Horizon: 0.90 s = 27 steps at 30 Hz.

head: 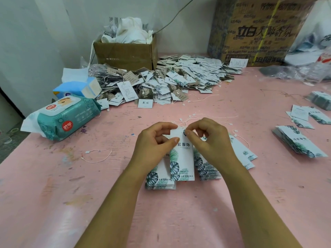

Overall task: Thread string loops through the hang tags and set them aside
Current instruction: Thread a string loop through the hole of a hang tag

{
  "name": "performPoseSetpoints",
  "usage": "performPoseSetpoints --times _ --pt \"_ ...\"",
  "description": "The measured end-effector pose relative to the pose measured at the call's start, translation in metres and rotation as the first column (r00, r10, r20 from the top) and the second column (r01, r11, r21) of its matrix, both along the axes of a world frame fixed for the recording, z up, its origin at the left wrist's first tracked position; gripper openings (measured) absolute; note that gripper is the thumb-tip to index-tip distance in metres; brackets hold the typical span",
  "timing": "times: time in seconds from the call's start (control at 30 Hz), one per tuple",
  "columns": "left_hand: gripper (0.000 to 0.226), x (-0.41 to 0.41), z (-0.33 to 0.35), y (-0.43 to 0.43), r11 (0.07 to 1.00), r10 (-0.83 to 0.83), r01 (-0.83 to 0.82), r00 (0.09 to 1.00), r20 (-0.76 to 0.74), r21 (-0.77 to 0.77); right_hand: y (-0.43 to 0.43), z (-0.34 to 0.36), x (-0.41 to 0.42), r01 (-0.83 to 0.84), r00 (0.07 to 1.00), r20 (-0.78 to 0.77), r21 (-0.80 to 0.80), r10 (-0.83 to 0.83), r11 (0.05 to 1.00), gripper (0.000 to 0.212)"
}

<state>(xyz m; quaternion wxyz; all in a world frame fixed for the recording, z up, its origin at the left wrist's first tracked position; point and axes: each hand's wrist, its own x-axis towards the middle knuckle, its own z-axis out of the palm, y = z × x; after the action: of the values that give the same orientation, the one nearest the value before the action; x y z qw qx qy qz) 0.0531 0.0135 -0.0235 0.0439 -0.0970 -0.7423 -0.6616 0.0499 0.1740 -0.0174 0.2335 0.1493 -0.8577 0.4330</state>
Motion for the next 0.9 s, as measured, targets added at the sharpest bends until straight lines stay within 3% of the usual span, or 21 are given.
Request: performPoseSetpoints --times 0.43,0.53,0.7,0.9 --pt "0.033 0.001 0.001 0.002 1.0 -0.01 0.009 1.0 -0.027 -0.029 -0.005 0.0 0.002 0.01 1.0 -0.021 0.081 -0.008 0.997 0.006" --pt "0.024 0.0 0.0 0.001 1.0 -0.025 0.025 0.999 -0.039 -0.004 -0.006 -0.001 0.002 0.001 0.999 -0.049 0.087 0.003 0.996 0.004" --pt "0.024 -0.001 0.001 0.001 0.99 -0.069 0.069 0.998 -0.006 0.123 -0.006 -0.002 0.001 -0.027 0.999 0.017 -0.047 0.028 0.999 0.009" --pt "0.02 -0.003 0.0 0.001 0.99 -0.068 0.069 0.998 -0.016 0.119 -0.012 -0.003 0.002 -0.131 0.987 0.072 -0.177 0.145 0.976 0.01"
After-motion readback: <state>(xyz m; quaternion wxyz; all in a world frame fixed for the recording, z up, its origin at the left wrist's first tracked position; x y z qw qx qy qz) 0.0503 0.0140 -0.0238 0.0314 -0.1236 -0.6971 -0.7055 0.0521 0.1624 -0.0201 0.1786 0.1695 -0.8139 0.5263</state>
